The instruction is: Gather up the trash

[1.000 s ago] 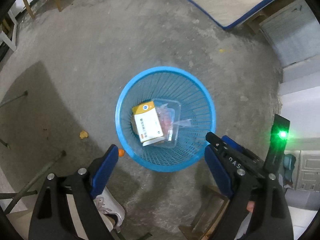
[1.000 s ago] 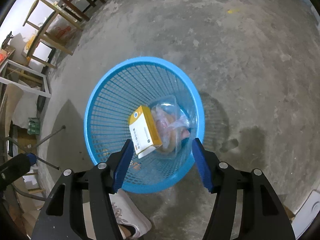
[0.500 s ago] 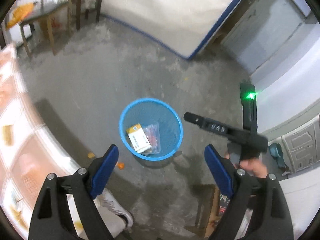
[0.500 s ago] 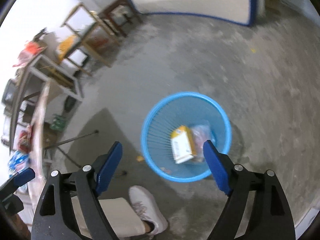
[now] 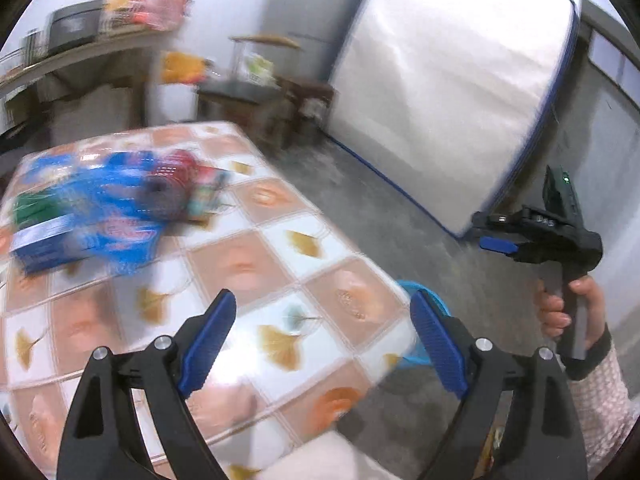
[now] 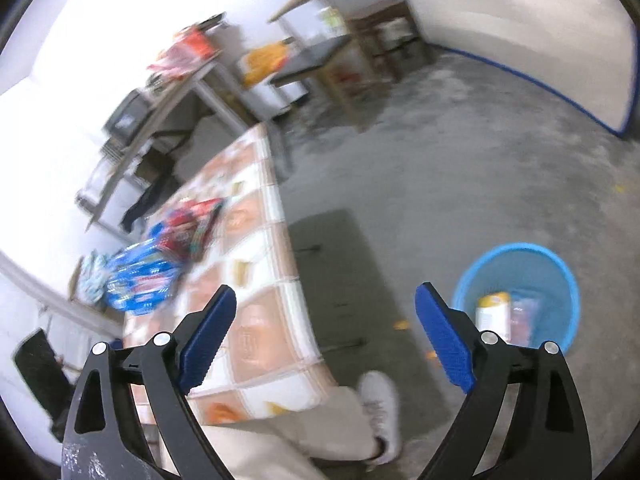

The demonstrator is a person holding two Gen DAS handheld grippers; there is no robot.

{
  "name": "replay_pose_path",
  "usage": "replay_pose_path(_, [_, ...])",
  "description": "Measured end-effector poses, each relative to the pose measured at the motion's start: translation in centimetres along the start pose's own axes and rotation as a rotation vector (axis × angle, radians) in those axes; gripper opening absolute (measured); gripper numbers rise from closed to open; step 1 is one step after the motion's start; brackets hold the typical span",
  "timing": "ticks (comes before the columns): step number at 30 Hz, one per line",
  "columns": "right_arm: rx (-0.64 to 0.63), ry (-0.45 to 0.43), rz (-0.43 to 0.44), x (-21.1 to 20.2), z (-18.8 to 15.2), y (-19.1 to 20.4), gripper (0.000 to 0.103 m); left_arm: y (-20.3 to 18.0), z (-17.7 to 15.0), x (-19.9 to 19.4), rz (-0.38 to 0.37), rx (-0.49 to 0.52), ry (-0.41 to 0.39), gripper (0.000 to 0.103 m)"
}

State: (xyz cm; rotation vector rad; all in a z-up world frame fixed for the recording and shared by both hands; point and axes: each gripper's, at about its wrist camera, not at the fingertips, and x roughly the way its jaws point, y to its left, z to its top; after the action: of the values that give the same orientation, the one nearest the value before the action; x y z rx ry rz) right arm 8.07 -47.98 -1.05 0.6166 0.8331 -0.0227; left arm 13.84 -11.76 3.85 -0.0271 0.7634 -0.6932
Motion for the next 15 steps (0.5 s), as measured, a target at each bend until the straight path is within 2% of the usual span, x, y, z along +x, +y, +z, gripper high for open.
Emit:
replay_pose_path(4, [-0.067,0.045,0.093,2.4,1.4,5.8,0.091,4.5,-0.8,-3.1,0.056,-0.096,-0.115,0.087])
replay_pose_path(8, [-0.106,0.138,0.176,6.2,2.2,12.4,0.093,8.6,-0.5,-4.5,0.101,-0.173,-0.175,0.087])
replay_pose_path(15, [-0.107,0.261,0.210,13.2,4.0,20.3,0.093,12.7,0.8,-4.4,0.136,-0.228,-0.261,0.086])
